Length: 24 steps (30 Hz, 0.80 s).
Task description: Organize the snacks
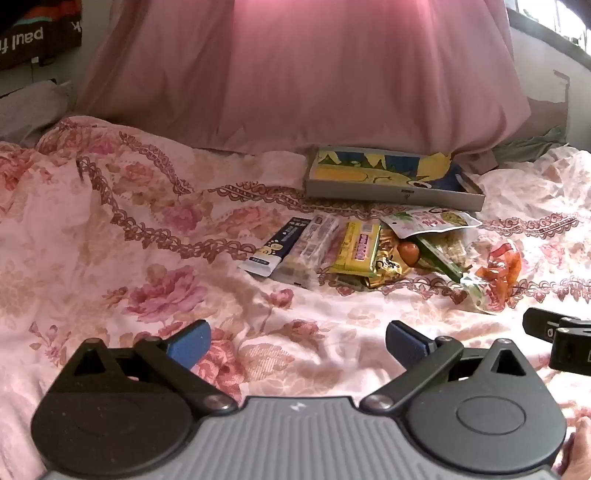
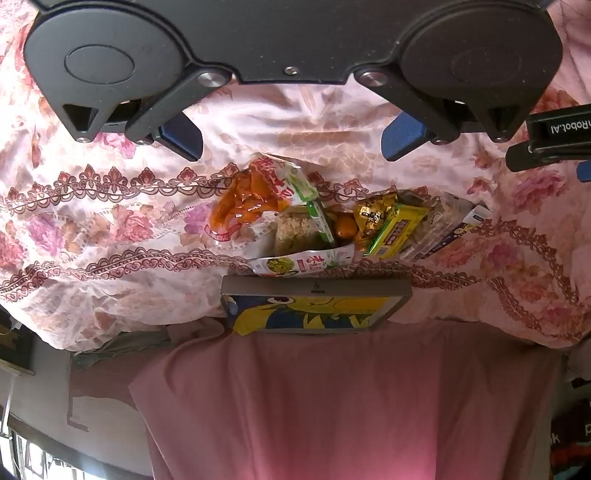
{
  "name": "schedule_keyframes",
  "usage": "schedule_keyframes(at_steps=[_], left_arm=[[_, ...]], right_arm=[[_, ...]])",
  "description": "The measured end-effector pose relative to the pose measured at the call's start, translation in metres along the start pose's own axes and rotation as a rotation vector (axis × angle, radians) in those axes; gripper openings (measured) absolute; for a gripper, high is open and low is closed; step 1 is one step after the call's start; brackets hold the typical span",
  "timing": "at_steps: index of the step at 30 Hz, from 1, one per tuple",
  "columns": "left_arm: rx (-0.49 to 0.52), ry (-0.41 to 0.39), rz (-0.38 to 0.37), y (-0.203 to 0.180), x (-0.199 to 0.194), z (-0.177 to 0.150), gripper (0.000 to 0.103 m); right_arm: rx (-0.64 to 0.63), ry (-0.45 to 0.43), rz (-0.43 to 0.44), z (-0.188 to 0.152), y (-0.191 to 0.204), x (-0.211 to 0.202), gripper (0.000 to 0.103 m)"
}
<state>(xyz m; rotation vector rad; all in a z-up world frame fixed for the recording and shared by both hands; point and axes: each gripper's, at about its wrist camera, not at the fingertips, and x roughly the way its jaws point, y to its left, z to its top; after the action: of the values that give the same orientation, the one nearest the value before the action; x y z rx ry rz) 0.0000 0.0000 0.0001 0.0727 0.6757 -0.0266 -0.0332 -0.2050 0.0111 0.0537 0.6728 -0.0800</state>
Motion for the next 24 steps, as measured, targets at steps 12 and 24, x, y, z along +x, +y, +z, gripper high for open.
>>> schedule_keyframes(at_steps=[12, 24], left_arm=[[0.002, 0.006, 0.0, 0.0, 0.0003, 0.0001, 0.103], [0.003, 0.007, 0.003, -0.0001, 0.0001, 0.0, 0.103]], right_arm=[[0.001, 0.001, 0.0, 0.0002, -0.0001, 0.0001, 0.103], [0.002, 0.001, 0.0, 0.0004, 0.0, -0.0002, 0.103]])
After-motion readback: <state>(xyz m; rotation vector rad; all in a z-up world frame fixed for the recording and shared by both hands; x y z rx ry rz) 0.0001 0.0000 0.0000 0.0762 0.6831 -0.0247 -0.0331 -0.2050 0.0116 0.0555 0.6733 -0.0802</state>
